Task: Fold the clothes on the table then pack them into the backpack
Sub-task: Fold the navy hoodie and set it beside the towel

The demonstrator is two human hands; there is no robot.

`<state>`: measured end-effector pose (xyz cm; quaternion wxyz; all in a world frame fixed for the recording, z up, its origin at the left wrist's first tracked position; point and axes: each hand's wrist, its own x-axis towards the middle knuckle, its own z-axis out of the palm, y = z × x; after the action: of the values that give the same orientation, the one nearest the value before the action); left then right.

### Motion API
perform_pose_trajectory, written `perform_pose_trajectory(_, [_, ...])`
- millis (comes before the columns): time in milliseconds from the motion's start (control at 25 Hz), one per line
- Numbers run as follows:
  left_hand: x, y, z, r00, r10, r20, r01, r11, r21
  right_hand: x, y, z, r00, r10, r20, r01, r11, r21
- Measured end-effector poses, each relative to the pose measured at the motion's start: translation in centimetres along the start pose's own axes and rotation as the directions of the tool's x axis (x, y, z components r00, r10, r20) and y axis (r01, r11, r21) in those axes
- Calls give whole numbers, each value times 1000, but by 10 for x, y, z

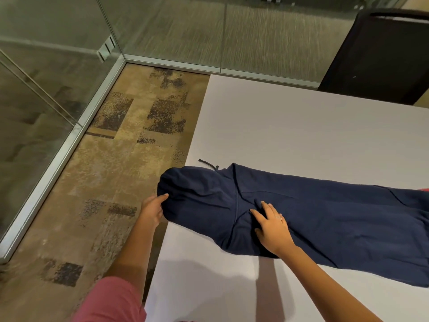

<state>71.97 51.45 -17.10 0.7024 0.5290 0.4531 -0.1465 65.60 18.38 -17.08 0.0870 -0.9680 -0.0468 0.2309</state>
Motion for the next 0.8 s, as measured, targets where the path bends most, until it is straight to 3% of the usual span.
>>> perform_pose_trajectory(80, [-10, 6, 2, 992, 118, -38, -116, 992, 51, 1, -3, -5, 999, 21, 34, -22, 999, 35])
perform_pose_trajectory(160, [-19, 13, 6, 974, 218, 57, -218, 976, -8, 5, -5, -16, 996, 41, 75, -49, 992, 116])
perform_pose_trajectory(280, [-41, 24, 27, 891, 401, 215, -409, 912, -6, 4, -9, -44, 991, 112, 72, -133, 870, 475])
perform_pose_trajectory(360, [-63, 24, 53, 720, 608, 335, -683, 705, 188, -2, -9, -64, 976, 199, 89, -196, 621, 759])
perform_pose_trajectory(440, [-93, 10, 89, 474, 718, 509, -880, 402, 252, -7, -3, -78, 953, 244, 180, -253, 315, 915])
perform_pose_trajectory(560, [-129, -42, 145, 173, 656, 734, -984, 89, 153, -12, 20, -87, 932, 221, 286, -256, -156, 954])
perform_pose_trajectory(640, [-142, -84, 166, 87, 428, 899, -983, -108, 147, -18, 43, -87, 926, 204, 317, -230, -362, 903])
perform_pose_trajectory(720, [-142, -117, 170, 104, 213, 971, -953, -257, 158, -25, 62, -82, 902, 214, 374, -268, -402, 876])
perform_pose_trajectory(800, [-136, -135, 161, 101, 183, 978, -923, -350, 161, -32, 72, -76, 885, 255, 389, -319, -274, 907])
